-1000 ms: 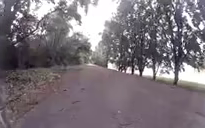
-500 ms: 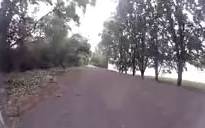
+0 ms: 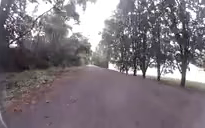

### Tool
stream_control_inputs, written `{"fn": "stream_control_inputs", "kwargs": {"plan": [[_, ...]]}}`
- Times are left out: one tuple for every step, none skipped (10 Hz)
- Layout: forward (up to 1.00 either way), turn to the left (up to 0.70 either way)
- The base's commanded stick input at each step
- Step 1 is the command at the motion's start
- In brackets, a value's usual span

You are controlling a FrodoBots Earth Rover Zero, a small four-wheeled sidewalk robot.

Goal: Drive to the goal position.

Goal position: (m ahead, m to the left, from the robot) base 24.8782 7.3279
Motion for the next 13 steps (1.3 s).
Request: {"fn": "stream_control_inputs", "kwargs": {"plan": [[0.70, 0.00], [0.70, 0.00], [0.70, 0.00], [0.70, 0.00], [0.70, 0.00], [0.70, 0.00], [0.70, 0.00], [0.70, 0.00], [0.70, 0.00], [0.70, 0.00], [0.70, 0.00], [0.70, 0.00], [0.70, 0.00]]}}
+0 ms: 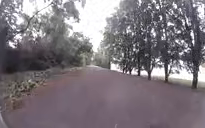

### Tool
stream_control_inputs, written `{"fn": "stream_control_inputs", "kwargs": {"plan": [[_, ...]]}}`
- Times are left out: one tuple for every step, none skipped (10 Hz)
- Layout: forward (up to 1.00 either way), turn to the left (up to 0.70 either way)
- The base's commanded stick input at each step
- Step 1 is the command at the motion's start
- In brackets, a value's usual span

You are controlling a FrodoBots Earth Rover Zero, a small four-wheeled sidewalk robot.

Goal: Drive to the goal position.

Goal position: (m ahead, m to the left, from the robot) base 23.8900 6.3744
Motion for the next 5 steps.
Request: {"fn": "stream_control_inputs", "kwargs": {"plan": [[0.70, 0.00], [0.70, 0.00], [0.70, 0.00], [0.70, 0.00], [0.70, 0.00]]}}
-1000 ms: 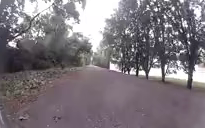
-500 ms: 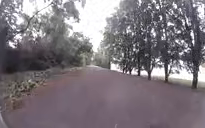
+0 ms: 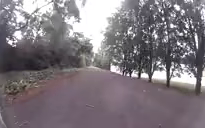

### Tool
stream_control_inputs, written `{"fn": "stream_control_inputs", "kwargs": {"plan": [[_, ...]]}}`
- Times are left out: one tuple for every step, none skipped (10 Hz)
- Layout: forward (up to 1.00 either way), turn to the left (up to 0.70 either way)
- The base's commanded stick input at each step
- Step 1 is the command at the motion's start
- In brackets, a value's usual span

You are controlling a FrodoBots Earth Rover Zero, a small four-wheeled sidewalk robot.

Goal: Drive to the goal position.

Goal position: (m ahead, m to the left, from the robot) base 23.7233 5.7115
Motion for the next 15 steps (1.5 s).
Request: {"fn": "stream_control_inputs", "kwargs": {"plan": [[0.70, 0.00], [0.70, 0.00], [0.70, 0.00], [0.70, 0.22], [0.70, 0.32], [0.70, 0.33], [0.70, 0.34], [0.70, 0.35], [0.70, 0.33], [0.70, 0.23], [0.70, 0.14], [0.70, 0.04], [0.70, 0.00], [0.70, 0.00], [0.70, 0.00]]}}
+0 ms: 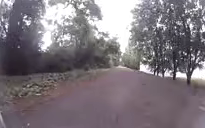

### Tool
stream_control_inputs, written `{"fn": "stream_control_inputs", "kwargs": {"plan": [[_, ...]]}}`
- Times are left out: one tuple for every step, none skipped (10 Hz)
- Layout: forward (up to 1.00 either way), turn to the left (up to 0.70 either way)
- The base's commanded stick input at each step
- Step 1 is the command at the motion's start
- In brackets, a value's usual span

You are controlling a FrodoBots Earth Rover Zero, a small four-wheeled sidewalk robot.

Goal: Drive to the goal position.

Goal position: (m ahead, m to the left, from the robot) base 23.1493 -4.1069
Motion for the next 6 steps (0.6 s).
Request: {"fn": "stream_control_inputs", "kwargs": {"plan": [[0.70, 0.00], [0.70, 0.00], [0.70, 0.00], [0.70, 0.00], [0.70, 0.00], [0.70, 0.00]]}}
